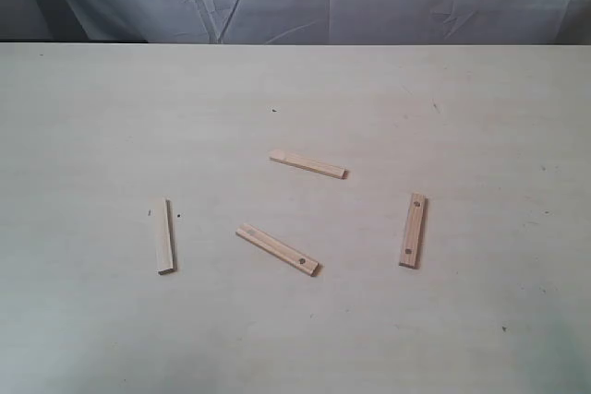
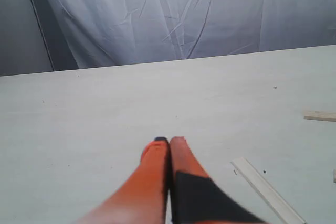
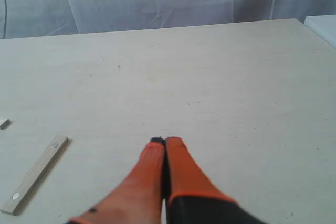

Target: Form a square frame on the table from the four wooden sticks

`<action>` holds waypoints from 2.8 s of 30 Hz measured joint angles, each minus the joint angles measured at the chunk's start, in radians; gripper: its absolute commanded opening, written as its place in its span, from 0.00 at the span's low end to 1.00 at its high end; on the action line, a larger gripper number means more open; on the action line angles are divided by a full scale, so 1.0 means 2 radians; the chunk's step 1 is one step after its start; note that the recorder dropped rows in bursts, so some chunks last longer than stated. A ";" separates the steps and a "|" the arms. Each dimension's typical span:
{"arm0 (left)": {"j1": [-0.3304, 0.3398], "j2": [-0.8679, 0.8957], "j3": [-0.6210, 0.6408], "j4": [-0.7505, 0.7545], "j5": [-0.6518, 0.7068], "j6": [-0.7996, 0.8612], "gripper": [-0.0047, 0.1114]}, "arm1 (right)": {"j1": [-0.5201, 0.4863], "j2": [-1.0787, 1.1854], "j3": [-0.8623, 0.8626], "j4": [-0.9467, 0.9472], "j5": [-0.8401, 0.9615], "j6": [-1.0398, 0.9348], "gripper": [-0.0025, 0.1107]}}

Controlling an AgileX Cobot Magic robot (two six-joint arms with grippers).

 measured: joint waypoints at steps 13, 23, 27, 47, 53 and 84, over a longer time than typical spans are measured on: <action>0.000 0.000 0.000 0.000 0.000 0.000 0.04 | 0.000 0.000 0.000 0.000 0.000 0.000 0.02; 0.000 0.000 0.000 0.000 0.000 0.000 0.04 | 0.000 0.000 0.000 0.000 0.000 0.000 0.02; 0.000 0.000 0.000 0.000 0.000 0.000 0.04 | 0.000 0.000 0.000 0.000 0.000 0.000 0.02; 0.000 0.000 0.000 0.000 0.000 0.000 0.04 | 0.000 0.000 0.000 0.000 -0.102 0.000 0.02; 0.000 0.000 0.000 0.000 0.000 0.000 0.04 | 0.000 0.000 0.000 0.000 -0.187 0.000 0.02; 0.000 0.000 0.000 0.000 0.000 0.000 0.04 | 0.000 0.000 0.000 0.063 -0.180 0.000 0.02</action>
